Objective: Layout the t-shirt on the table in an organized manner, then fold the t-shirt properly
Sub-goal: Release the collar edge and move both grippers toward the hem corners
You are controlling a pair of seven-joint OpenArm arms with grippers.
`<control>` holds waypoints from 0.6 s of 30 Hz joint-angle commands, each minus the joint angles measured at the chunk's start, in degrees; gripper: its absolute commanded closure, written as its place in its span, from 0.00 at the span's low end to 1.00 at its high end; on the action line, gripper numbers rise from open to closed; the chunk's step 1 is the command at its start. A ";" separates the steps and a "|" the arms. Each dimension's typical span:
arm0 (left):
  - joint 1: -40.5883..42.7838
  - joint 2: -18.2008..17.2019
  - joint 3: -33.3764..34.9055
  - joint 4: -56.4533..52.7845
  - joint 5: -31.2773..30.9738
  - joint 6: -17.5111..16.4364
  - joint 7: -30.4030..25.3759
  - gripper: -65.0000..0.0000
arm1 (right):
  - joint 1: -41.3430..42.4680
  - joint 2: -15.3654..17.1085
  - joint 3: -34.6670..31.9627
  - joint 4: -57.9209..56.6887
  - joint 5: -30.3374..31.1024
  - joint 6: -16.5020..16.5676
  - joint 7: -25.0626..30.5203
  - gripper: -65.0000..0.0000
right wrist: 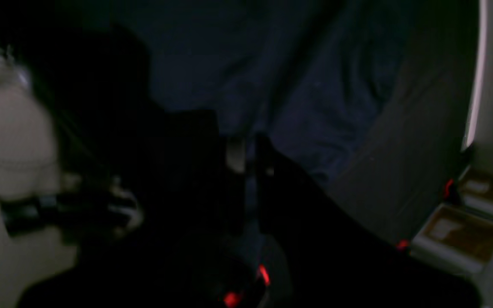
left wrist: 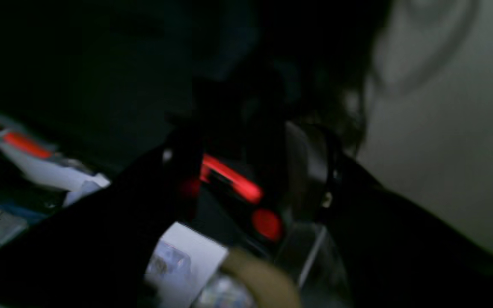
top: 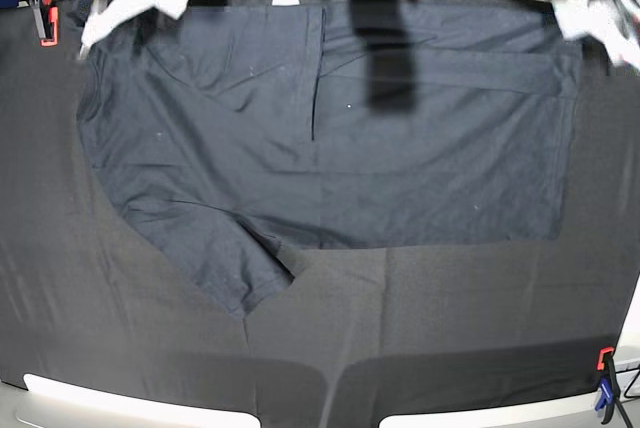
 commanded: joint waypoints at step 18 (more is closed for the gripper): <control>-33.40 22.88 -20.02 -21.51 -32.96 -6.86 -10.32 0.54 | 38.69 -24.55 3.80 -14.73 20.44 -1.07 2.95 0.63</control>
